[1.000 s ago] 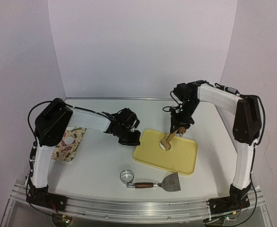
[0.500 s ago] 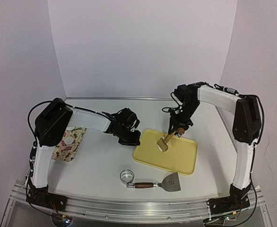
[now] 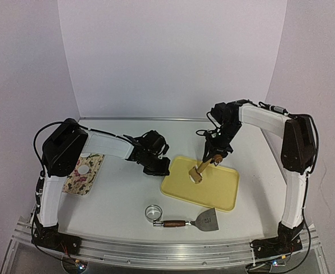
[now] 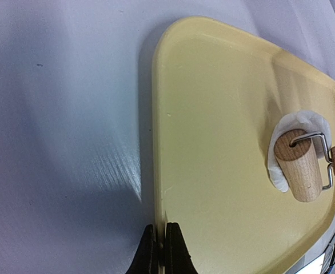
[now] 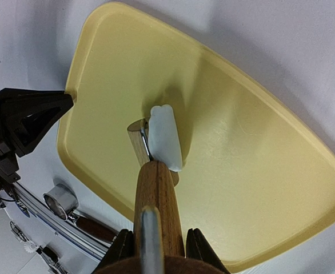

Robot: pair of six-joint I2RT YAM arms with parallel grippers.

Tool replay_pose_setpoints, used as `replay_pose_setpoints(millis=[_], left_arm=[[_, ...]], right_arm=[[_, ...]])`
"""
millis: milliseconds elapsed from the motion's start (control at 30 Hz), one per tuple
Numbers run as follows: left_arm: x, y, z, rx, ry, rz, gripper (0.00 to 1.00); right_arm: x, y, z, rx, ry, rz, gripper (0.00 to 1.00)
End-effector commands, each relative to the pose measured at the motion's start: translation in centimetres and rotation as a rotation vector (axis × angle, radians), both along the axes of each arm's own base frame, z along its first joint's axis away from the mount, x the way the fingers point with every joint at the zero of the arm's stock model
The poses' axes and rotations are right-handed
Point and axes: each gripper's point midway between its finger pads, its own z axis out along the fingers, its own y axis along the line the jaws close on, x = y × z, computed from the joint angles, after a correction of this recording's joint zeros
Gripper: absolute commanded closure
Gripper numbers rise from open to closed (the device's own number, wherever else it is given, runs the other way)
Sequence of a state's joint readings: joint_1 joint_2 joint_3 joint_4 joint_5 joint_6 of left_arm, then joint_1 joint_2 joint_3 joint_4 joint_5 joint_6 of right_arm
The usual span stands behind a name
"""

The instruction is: Roll out the dumpling wrappers from the dough

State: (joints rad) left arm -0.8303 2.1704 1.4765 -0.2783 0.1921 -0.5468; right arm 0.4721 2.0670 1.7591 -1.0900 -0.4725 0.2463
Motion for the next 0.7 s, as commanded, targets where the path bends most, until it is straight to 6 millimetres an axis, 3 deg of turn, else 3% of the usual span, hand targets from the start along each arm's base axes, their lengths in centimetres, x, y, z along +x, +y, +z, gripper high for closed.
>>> replay_pose_setpoints(millis=[0,667], left_arm=[[-1.5,2.1,-2.3,0.088,0.07,-0.002,1.0],[-1.8,2.0,-2.3,0.081,0.075,-0.013,1.0]], right_arm=[[-1.7,-2.0,-7.9,-0.196,0.105,0.005,1.0],[-2.1,-0.5,-8.6,-0.189,0.111,0.019,1.0]])
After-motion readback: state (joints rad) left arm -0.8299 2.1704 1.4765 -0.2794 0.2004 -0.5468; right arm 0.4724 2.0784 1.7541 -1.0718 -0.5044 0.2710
